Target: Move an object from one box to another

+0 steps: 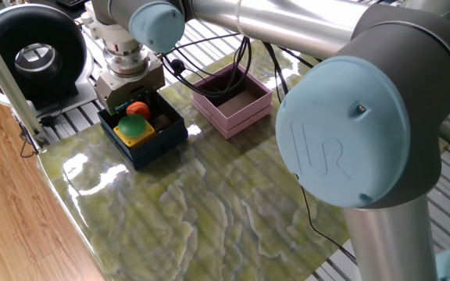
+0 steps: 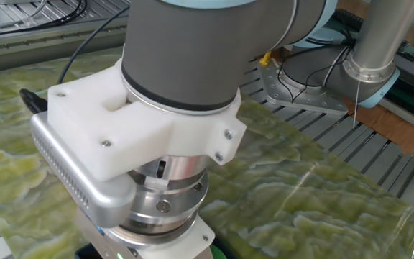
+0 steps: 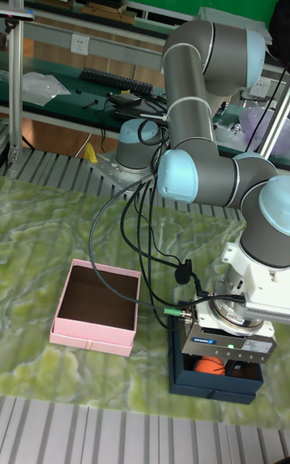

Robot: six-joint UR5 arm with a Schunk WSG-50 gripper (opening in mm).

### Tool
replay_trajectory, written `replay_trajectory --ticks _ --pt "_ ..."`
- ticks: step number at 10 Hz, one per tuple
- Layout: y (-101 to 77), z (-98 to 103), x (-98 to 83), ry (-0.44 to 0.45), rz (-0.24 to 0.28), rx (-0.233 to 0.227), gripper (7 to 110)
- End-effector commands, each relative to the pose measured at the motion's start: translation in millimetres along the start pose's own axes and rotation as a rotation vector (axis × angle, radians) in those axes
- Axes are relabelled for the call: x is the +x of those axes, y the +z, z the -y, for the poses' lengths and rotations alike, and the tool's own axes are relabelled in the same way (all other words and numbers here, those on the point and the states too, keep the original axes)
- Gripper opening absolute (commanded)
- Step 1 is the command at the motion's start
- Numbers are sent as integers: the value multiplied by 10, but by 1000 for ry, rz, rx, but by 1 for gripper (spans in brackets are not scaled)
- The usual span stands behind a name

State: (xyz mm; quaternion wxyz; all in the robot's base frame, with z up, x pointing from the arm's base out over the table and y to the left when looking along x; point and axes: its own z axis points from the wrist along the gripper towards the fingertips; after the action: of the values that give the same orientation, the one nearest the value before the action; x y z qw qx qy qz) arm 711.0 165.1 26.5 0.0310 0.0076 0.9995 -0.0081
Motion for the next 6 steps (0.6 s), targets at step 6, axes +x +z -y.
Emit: replay_trajectory --ticks 6 --pt "-182 -156 107 79 -51 -13 7"
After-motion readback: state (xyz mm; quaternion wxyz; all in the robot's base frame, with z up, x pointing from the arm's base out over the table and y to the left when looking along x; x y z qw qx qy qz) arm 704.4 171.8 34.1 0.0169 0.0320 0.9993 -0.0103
